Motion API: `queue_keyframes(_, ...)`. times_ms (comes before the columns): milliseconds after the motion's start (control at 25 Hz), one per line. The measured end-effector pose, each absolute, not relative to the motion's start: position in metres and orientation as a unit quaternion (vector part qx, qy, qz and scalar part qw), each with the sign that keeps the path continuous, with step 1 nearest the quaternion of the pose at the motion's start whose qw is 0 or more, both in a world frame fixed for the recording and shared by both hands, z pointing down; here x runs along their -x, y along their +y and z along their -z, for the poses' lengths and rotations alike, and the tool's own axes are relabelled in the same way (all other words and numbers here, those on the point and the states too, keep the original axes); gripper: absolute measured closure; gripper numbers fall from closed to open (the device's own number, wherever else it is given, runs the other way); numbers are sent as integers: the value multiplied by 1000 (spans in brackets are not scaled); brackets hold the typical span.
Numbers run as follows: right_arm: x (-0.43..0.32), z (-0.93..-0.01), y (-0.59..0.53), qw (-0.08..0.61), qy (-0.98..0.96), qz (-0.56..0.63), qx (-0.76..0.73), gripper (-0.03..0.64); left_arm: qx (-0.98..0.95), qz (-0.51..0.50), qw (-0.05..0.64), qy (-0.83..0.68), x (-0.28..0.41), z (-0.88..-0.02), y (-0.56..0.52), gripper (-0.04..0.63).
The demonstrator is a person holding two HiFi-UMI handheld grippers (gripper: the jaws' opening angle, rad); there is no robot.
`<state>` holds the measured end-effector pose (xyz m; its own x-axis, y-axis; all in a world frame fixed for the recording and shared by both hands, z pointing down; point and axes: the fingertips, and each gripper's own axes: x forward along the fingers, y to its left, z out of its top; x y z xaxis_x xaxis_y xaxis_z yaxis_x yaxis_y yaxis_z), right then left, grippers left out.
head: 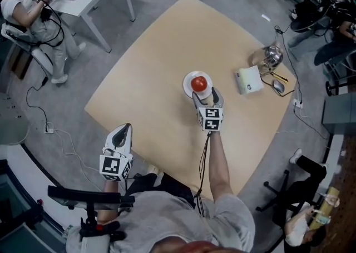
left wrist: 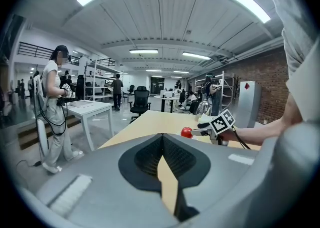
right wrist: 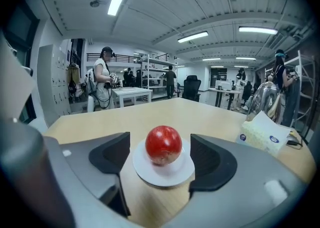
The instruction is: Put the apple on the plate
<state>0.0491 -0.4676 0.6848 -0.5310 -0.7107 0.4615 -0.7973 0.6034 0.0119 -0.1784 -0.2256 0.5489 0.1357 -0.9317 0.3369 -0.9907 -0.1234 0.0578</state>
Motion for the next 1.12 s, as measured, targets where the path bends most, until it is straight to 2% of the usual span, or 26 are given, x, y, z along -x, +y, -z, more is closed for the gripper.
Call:
queue_keyframes(560,-60,-643,-438,186,-861,-90,-465,272,-753,-88,108,-643,185,-522,-214,577)
queue_keyframes(1120,-65,-590,-384,156,-863,-82,-473,281,-772,-71,83,-627,176,-488,-202,577)
